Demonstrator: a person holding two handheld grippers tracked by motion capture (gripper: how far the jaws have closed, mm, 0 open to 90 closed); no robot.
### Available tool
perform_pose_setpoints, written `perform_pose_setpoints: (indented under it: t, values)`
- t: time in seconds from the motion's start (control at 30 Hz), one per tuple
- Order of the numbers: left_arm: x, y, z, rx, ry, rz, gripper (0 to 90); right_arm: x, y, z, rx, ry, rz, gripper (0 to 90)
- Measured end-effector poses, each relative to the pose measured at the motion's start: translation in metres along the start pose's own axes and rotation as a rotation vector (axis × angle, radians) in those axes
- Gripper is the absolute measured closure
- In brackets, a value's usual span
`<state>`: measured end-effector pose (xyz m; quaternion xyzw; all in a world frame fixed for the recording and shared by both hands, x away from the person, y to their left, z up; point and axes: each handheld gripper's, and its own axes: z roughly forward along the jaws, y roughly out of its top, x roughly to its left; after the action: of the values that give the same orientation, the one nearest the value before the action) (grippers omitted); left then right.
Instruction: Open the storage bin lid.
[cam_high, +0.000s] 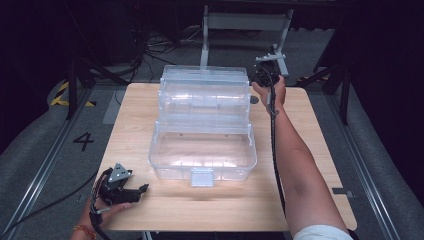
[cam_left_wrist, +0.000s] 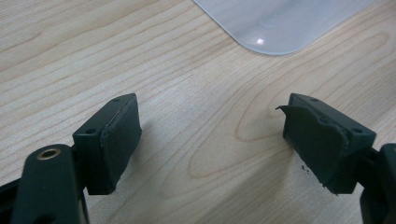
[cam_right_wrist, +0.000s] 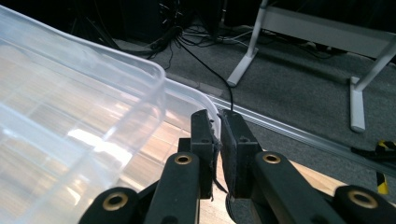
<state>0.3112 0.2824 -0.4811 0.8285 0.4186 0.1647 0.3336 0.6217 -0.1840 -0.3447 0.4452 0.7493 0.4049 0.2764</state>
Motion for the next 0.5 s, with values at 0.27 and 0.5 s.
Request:
perform_pose_setpoints:
  t: [0.27,0.5]
  values:
    - [0.000,0.000,0.000,0.000,0.000,0.000,19.7,0.005,0.004,-0.008,-0.007,0.000,-0.029,81.1]
    - [0.000,0.000,0.000,0.001,-0.002,0.000,19.7,0.007,-0.004,-0.015,-0.001,-0.002,-0.061,78.8]
